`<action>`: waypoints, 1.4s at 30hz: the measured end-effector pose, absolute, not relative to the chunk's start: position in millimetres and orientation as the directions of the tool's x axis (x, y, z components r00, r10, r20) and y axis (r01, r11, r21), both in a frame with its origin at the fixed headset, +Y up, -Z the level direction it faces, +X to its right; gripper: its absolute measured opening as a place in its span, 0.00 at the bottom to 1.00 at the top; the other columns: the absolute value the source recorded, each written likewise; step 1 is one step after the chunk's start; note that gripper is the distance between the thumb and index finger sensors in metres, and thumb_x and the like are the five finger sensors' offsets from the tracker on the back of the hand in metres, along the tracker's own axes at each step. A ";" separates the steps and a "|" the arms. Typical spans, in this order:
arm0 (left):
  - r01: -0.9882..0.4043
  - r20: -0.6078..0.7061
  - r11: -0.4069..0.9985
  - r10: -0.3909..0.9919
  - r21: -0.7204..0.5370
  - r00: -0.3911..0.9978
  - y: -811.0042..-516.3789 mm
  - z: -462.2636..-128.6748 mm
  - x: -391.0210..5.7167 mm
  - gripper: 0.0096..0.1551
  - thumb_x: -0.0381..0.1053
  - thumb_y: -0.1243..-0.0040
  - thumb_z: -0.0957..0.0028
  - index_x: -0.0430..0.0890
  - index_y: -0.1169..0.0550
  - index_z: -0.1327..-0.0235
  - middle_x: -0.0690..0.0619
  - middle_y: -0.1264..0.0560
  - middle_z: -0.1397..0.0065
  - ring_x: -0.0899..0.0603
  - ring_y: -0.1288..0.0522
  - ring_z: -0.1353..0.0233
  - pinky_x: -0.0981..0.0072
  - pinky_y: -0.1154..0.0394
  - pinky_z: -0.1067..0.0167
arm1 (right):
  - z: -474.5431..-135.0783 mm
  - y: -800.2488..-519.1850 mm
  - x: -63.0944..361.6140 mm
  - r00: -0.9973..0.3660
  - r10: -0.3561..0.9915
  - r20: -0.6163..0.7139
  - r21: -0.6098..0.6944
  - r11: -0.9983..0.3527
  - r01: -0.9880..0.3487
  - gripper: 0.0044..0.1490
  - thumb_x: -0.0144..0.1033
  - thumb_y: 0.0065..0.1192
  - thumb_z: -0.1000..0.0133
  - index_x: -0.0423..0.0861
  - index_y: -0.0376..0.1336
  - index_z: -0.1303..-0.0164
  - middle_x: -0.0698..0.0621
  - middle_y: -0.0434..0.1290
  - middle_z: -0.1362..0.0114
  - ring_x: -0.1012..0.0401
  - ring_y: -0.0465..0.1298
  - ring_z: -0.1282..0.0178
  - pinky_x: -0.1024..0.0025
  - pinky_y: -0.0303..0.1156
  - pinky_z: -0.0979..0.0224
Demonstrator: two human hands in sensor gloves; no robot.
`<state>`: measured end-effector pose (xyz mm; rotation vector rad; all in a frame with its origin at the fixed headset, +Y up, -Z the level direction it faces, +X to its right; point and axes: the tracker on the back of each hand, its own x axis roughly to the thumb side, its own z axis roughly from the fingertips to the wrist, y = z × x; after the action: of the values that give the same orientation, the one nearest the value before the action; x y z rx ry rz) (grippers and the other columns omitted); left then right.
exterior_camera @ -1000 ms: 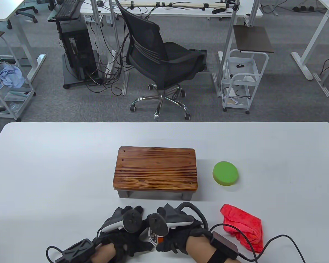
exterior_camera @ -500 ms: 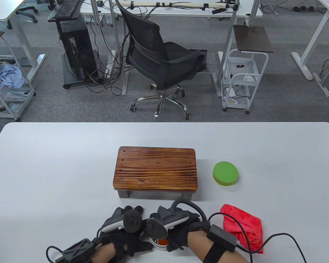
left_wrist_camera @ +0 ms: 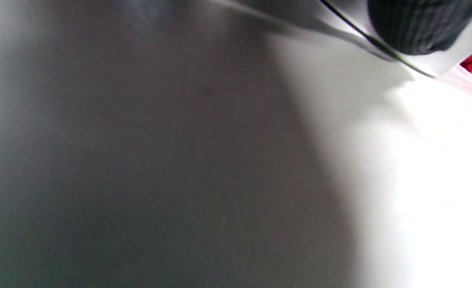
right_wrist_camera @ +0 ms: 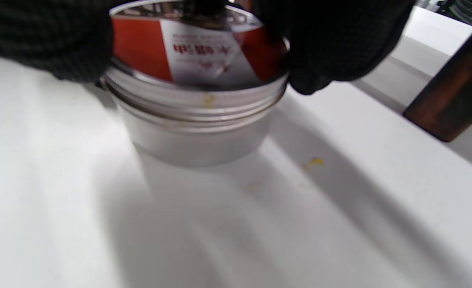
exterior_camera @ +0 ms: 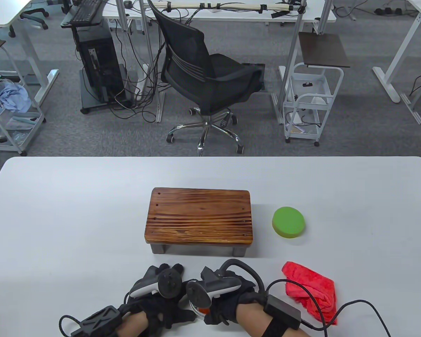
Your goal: Dip and apply wood wax on stool
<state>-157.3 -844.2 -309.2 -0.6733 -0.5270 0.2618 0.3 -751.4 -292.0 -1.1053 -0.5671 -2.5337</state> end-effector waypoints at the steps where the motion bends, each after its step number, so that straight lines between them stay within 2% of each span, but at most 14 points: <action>1: -0.063 0.377 0.756 0.395 -0.652 0.838 -844.3 -309.2 -157.2 0.41 0.78 0.51 0.37 0.72 0.59 0.24 0.39 0.83 0.20 0.24 0.85 0.29 0.18 0.77 0.43 | -291.0 -751.9 0.5 -0.666 -0.133 0.734 0.232 -0.872 0.430 0.50 0.64 0.66 0.45 0.50 0.49 0.22 0.44 0.58 0.21 0.51 0.74 0.32 0.59 0.80 0.35; 8: -0.062 0.376 0.757 0.392 -0.650 0.840 -844.3 -309.0 -156.9 0.42 0.78 0.51 0.37 0.72 0.59 0.24 0.39 0.83 0.20 0.24 0.85 0.29 0.18 0.77 0.43 | -289.9 -751.9 2.3 -0.744 -0.137 0.654 0.269 -0.877 0.398 0.50 0.67 0.61 0.44 0.47 0.49 0.22 0.44 0.59 0.22 0.53 0.75 0.34 0.61 0.81 0.37; 10: -0.061 0.376 0.757 0.391 -0.650 0.840 -844.2 -309.0 -156.9 0.42 0.78 0.51 0.37 0.72 0.59 0.24 0.39 0.83 0.20 0.24 0.85 0.29 0.18 0.77 0.43 | -292.7 -749.4 5.5 -0.745 -0.114 0.657 0.290 -0.874 0.390 0.51 0.68 0.62 0.43 0.48 0.49 0.22 0.45 0.58 0.20 0.53 0.75 0.32 0.58 0.81 0.37; 12: -0.061 0.377 0.758 0.390 -0.649 0.840 -844.1 -309.0 -156.9 0.42 0.78 0.51 0.37 0.72 0.59 0.24 0.39 0.82 0.20 0.24 0.84 0.29 0.18 0.77 0.43 | -296.5 -744.1 10.4 -0.721 -0.068 0.690 0.292 -0.885 0.363 0.56 0.67 0.64 0.44 0.48 0.43 0.19 0.41 0.53 0.16 0.50 0.74 0.27 0.51 0.79 0.34; 14: -0.061 0.377 0.758 0.391 -0.650 0.840 -844.2 -309.1 -156.8 0.42 0.78 0.51 0.37 0.72 0.59 0.24 0.39 0.83 0.20 0.24 0.85 0.29 0.18 0.77 0.43 | -297.0 -741.6 11.5 -0.669 -0.024 0.743 0.293 -0.887 0.357 0.55 0.64 0.69 0.45 0.55 0.43 0.18 0.41 0.49 0.15 0.47 0.71 0.23 0.43 0.76 0.30; 16: -0.061 0.376 0.757 0.391 -0.650 0.840 -844.2 -309.1 -156.8 0.42 0.78 0.51 0.37 0.72 0.59 0.24 0.39 0.83 0.20 0.24 0.85 0.29 0.18 0.77 0.43 | -294.6 -740.3 9.3 -0.578 -0.067 0.813 0.209 -0.893 0.398 0.51 0.60 0.74 0.46 0.64 0.46 0.21 0.46 0.48 0.13 0.47 0.69 0.20 0.40 0.73 0.28; 18: -0.062 0.376 0.758 0.391 -0.650 0.840 -844.2 -309.1 -156.8 0.42 0.78 0.51 0.37 0.72 0.59 0.24 0.39 0.82 0.20 0.24 0.85 0.29 0.18 0.77 0.43 | -292.9 -740.9 5.4 -0.525 -0.136 0.840 0.151 -0.871 0.467 0.47 0.58 0.75 0.45 0.67 0.48 0.23 0.50 0.49 0.14 0.48 0.68 0.19 0.40 0.73 0.27; 24: -0.062 0.376 0.758 0.391 -0.649 0.841 -844.2 -309.1 -156.9 0.42 0.78 0.51 0.37 0.72 0.59 0.24 0.39 0.82 0.20 0.24 0.84 0.29 0.18 0.77 0.43 | -294.0 -742.1 -2.8 -0.521 -0.128 0.844 0.177 -0.851 0.495 0.43 0.52 0.76 0.43 0.66 0.51 0.26 0.53 0.54 0.17 0.52 0.71 0.23 0.48 0.75 0.27; 37: -0.060 0.377 0.759 0.388 -0.648 0.841 -844.1 -309.2 -157.2 0.41 0.79 0.52 0.36 0.73 0.59 0.24 0.39 0.83 0.20 0.24 0.84 0.29 0.18 0.77 0.43 | -290.0 -746.6 -2.0 -0.577 -0.118 0.808 0.203 -0.863 0.462 0.44 0.55 0.72 0.43 0.58 0.50 0.23 0.46 0.56 0.18 0.49 0.73 0.28 0.53 0.78 0.30; 42: -0.060 0.377 0.759 0.388 -0.649 0.841 -844.2 -309.2 -157.3 0.40 0.79 0.53 0.36 0.73 0.59 0.24 0.40 0.83 0.20 0.24 0.85 0.29 0.18 0.77 0.43 | -286.0 -749.8 -0.5 -0.611 -0.146 0.778 0.194 -0.869 0.455 0.45 0.59 0.66 0.42 0.54 0.48 0.23 0.45 0.56 0.19 0.48 0.72 0.30 0.54 0.78 0.32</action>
<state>-157.3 -844.2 -309.2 -0.6708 -0.5232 0.2563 -0.5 -749.8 -286.0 -1.1537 -0.5391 -2.4908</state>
